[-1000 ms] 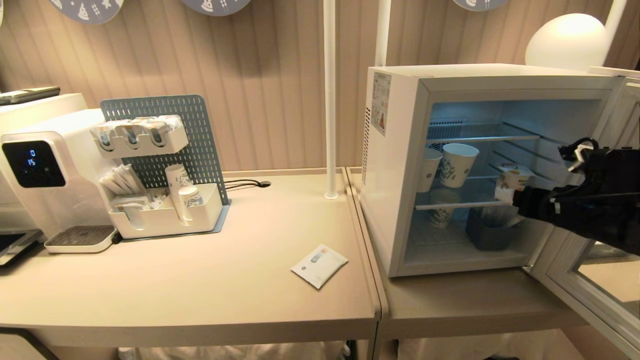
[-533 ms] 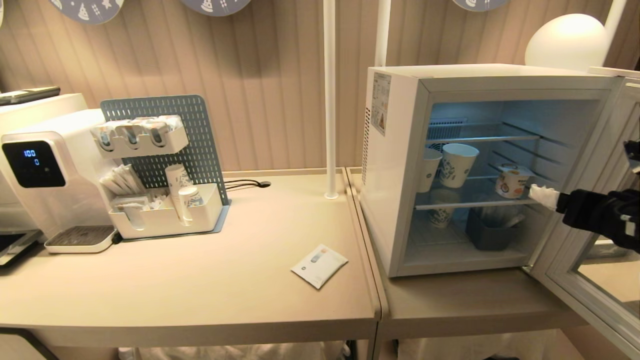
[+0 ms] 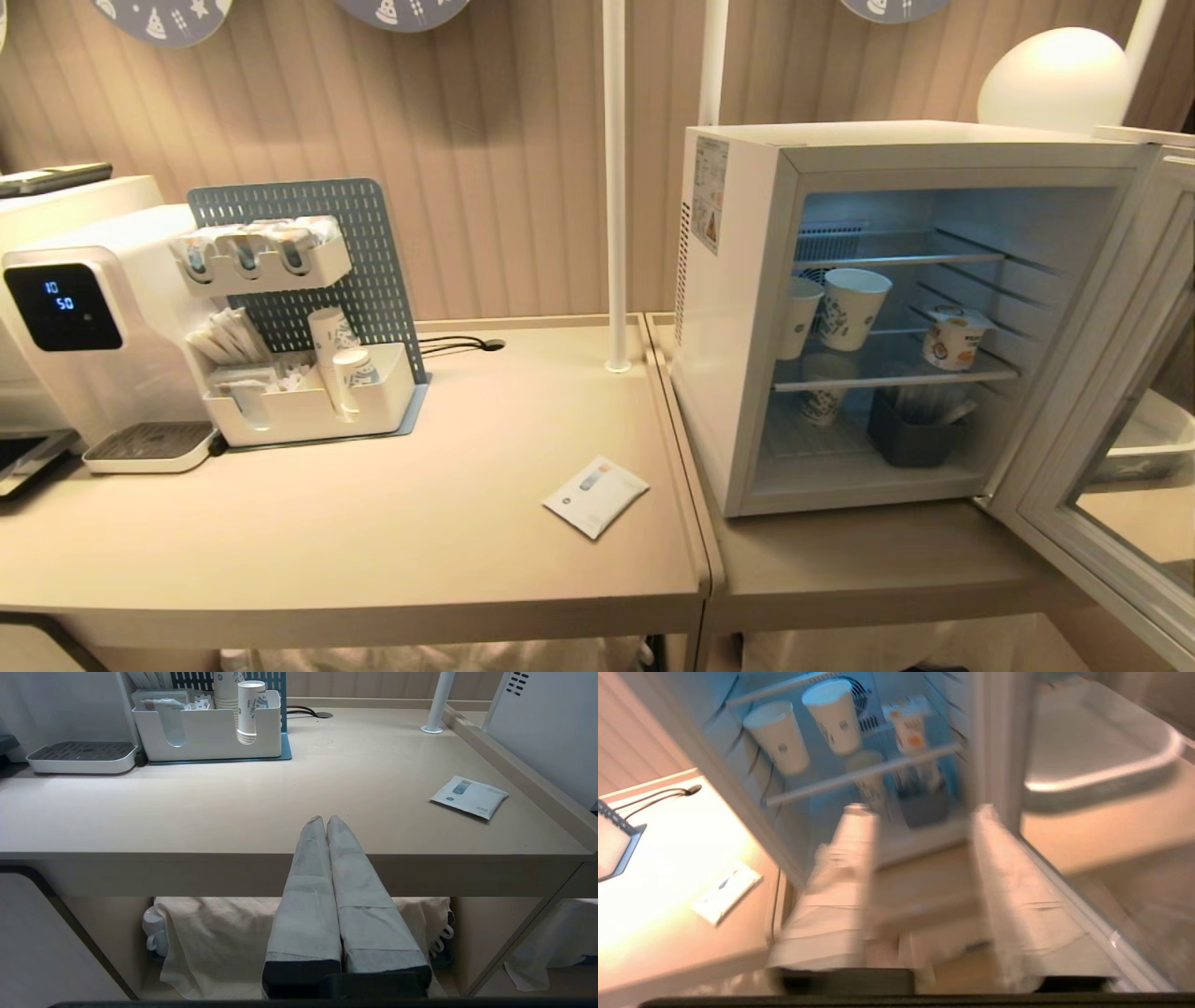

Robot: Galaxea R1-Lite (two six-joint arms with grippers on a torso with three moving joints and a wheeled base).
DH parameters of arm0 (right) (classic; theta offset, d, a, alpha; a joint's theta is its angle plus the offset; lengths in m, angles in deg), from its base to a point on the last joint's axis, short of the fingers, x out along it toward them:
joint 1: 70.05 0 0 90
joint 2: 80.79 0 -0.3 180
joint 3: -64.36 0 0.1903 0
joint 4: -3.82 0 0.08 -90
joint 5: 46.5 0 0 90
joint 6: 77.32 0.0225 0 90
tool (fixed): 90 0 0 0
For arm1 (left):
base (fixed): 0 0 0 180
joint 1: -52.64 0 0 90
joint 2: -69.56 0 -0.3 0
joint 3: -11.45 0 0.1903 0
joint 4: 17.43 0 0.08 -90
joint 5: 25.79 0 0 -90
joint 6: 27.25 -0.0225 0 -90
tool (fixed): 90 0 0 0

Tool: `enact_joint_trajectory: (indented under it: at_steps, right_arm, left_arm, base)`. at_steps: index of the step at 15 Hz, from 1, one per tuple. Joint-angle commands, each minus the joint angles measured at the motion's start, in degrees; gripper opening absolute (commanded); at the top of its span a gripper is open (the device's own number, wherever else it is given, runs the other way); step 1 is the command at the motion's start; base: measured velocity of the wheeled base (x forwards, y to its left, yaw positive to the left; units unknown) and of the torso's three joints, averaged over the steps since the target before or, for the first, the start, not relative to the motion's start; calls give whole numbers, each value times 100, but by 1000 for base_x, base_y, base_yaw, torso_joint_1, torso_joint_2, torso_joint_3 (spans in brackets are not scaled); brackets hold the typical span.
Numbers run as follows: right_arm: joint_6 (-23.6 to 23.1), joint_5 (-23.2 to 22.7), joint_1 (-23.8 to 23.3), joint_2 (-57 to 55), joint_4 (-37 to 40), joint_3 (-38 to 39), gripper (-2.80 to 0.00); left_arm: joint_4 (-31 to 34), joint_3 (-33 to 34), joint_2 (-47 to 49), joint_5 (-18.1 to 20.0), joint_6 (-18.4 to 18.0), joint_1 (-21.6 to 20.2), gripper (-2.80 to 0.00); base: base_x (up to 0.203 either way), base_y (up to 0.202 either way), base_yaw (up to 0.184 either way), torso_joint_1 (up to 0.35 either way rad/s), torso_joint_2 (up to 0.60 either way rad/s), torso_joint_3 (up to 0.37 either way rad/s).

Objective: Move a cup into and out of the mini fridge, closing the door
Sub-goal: Close the freezer door

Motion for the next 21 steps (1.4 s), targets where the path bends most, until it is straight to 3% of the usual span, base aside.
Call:
enact_joint_trajectory:
  at_steps: [1, 5, 8, 10, 13, 16, 18, 20, 21]
  right_arm:
    - [70, -11, -366, 1332, 2166, -451, -280]
    - [221, -353, -670, 2127, 2787, 189, -280]
    - [74, -1151, -692, 2117, 1696, 720, -280]
    - [-54, -1348, -693, 2117, 1144, 895, -280]
    - [-259, -1266, -687, 2104, 177, 1886, -280]
    - [-305, -713, -689, 2110, -620, 3083, -280]
    - [-329, -379, -688, 2112, -1632, 3872, -280]
    - [-345, -325, -689, 2113, -2100, 4195, -280]
    - [-357, -594, -692, 2112, -2159, 4126, -280]
  left_arm:
    - [-2, 9, 1, -4, 5, 0, -280]
    - [3, 9, 8, -4, -1, -6, -280]
    - [1, 9, 9, -4, 5, 0, -280]
    - [1, 9, 3, -4, -1, -3, -280]
    - [-3, 9, 9, -4, 5, -1, -280]
    - [-3, 9, 0, -4, -4, 0, -280]
    - [4, 9, 0, -4, 2, -1, -280]
    - [6, 9, 0, -4, -4, 0, -280]
    - [-3, 9, 0, -4, -4, 0, -280]
  base:
    - [0, 0, 0, 0, 0, 0]
    - [0, 0, 0, 0, 0, 0]
    - [0, 0, 0, 0, 0, 0]
    - [0, 0, 0, 0, 0, 0]
    - [0, 0, 0, 0, 0, 0]
    - [0, 0, 0, 0, 0, 0]
    - [0, 0, 0, 0, 0, 0]
    - [0, 0, 0, 0, 0, 0]
    - [0, 0, 0, 0, 0, 0]
